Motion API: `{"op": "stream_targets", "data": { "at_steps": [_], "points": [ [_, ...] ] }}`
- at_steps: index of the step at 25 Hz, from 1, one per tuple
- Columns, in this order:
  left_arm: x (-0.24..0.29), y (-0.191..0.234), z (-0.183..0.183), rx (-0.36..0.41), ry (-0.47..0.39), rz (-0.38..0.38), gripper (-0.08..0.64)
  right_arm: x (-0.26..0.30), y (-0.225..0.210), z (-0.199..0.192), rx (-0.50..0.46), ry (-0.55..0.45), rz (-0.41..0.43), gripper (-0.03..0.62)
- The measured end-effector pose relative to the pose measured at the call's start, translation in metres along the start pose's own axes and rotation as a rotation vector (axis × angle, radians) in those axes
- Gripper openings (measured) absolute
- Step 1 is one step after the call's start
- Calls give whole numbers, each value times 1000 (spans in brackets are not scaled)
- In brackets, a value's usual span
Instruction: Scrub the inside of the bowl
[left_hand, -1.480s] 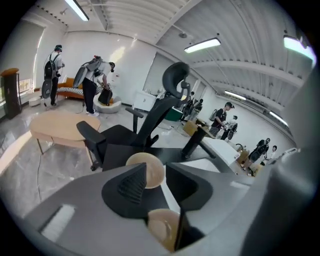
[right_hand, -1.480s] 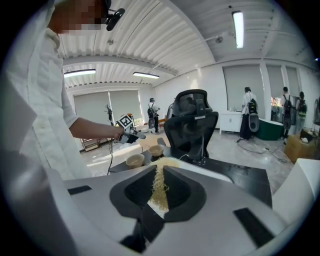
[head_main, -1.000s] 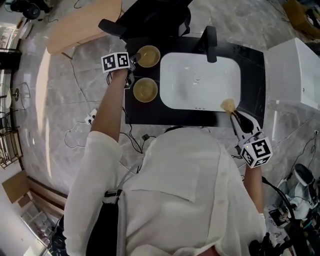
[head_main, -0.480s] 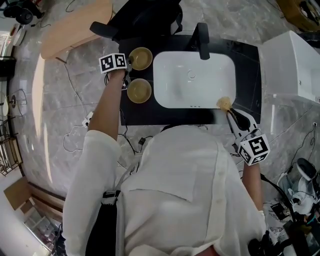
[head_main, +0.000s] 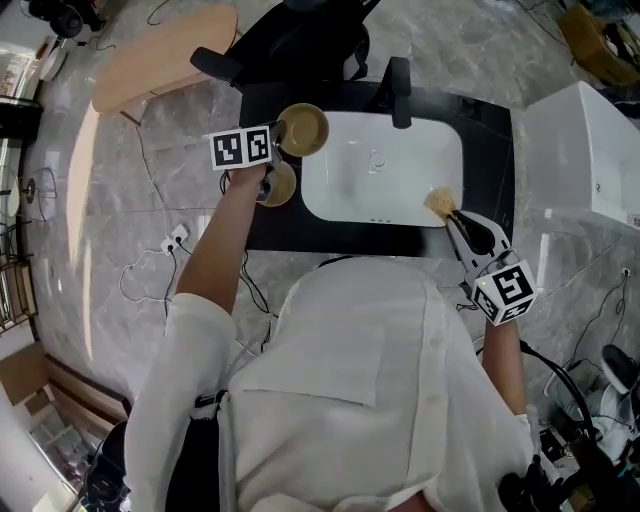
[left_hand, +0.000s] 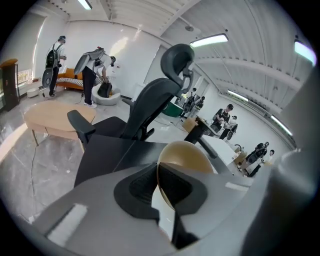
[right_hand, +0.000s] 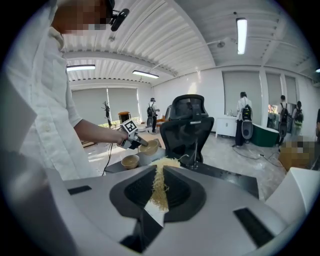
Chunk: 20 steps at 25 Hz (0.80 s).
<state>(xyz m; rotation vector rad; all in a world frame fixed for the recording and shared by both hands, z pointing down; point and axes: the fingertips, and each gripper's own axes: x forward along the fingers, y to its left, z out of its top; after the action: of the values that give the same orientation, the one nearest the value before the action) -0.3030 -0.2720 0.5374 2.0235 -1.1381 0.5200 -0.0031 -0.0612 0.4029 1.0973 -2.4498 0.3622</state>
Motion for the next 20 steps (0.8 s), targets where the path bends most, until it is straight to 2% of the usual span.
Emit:
{"op": "stream_targets", "data": {
  "at_steps": [3,7,11,16,20],
  "points": [
    [-9,-46,-13,34,-1,-8,18,-1,-4,15,-50,-23,50,37],
    [-14,-106,-32,91,9,21,18,2,-8,31,-113,-50,121,37],
    [-12,-162,-46,121,-4,21,17,11,-2,38,-221,-41,199,37],
    [-3,-221,-56,170,-13,14,17,23,7,33,-373,16,266,37],
    [4,-256,-62,270,-6,37,17,30,9,16,-524,99,295,37]
  ]
}}
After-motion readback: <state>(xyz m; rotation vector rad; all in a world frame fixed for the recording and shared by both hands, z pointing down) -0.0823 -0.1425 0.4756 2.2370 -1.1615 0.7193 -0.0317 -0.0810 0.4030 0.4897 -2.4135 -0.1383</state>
